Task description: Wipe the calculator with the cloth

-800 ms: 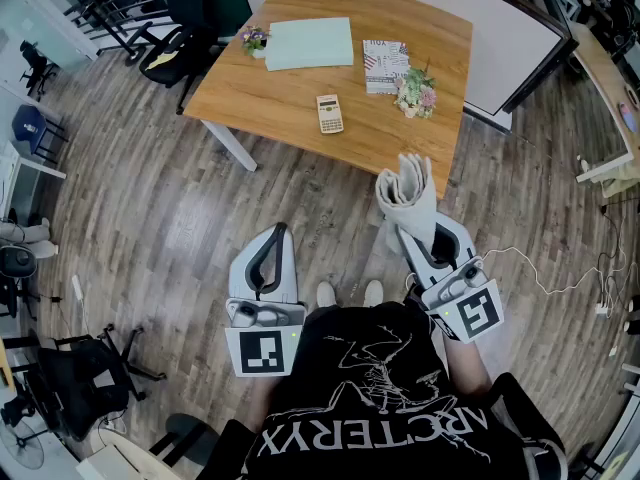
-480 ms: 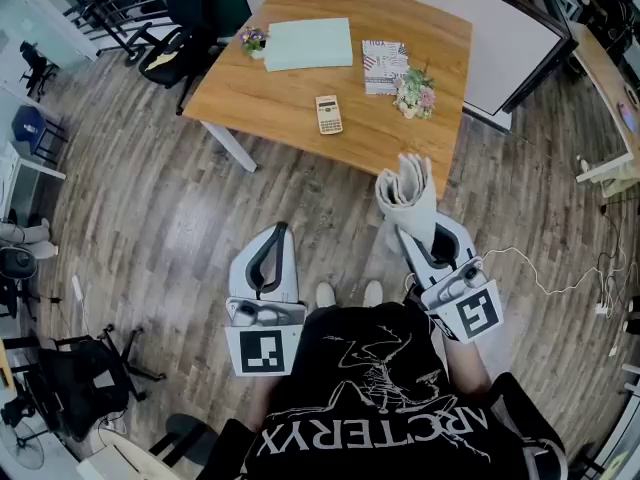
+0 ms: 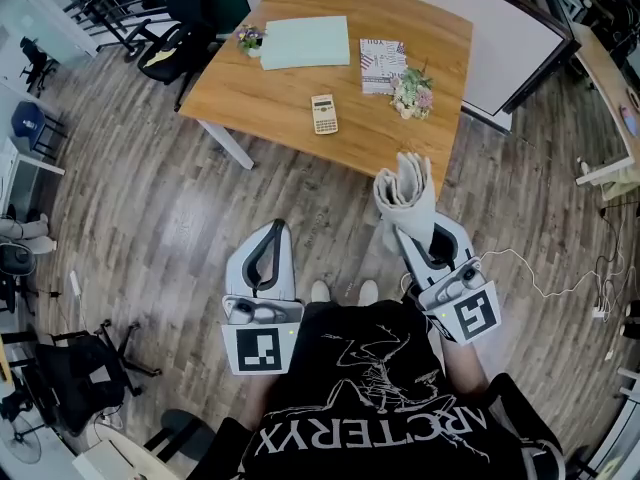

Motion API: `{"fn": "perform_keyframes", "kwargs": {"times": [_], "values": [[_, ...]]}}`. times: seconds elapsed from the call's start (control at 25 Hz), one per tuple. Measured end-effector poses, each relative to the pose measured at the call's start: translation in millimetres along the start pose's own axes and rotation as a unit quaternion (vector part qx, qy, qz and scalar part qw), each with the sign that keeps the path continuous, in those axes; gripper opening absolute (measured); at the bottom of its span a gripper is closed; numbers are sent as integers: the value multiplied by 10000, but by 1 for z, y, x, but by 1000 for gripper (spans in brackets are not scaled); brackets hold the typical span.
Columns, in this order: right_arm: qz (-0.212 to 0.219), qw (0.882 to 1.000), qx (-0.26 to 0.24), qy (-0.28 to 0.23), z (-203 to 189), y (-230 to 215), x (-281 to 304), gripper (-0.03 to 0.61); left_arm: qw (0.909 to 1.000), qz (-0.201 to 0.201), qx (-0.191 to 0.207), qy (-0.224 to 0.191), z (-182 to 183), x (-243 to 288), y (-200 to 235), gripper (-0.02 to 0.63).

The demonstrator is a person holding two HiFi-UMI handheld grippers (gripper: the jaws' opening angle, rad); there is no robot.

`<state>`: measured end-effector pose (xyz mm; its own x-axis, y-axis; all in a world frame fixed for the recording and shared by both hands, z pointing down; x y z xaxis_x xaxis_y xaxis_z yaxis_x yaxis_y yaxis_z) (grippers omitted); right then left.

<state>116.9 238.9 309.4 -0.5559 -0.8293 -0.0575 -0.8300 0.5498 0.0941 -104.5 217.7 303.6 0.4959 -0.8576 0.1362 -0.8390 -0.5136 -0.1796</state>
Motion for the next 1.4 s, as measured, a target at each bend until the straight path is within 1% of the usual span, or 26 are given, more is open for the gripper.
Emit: {"fn": "perform_keyframes", "kwargs": {"times": [0.16, 0.28, 0.4, 0.52, 0.68, 0.8, 0.92, 1.12, 1.28, 1.4], "values": [[91, 9999, 41, 104, -8, -15, -9, 89, 9999, 145, -53, -7, 0, 9, -12, 9], [204, 9997, 46, 145, -12, -28, -16, 89, 9993, 339, -128, 62, -3, 12, -20, 9], [333, 9993, 43, 137, -16, -41, -19, 89, 9987, 474, -88, 144, -5, 18, -27, 9], [388, 9990, 110, 176, -25, -55, -13, 89, 9982, 552, -91, 220, -8, 33, -27, 9], [424, 9985, 229, 249, -38, -73, 12, 89, 9979, 586, -97, 271, -12, 58, -12, 9], [453, 9984, 222, 267, -42, -80, 41, 89, 9981, 541, -106, 267, -16, 80, 7, 9], [424, 9984, 179, 313, -45, -88, 78, 89, 9986, 440, -125, 262, -20, 109, 36, 9], [262, 9988, 130, 391, -42, -105, 156, 89, 9995, 207, -151, 203, -18, 164, 101, 9], [84, 9989, 96, 443, -38, -114, 219, 89, 9997, -11, -68, 230, -18, 201, 156, 9], [-36, 9987, 84, 497, -40, -120, 257, 89, 9997, -149, -92, 195, -20, 225, 188, 9]]}}
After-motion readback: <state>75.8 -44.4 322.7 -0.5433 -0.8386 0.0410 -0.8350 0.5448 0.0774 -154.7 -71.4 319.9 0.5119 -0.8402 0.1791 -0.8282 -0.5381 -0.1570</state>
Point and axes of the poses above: the fingertips, and each gripper's own axes: x forward along the fingers, y to its left, z out of its top, the point moved 6 cm from there along -x, backward along the fingers, and after that the axes turned 4 degrees about y, right-handed, at the moved point
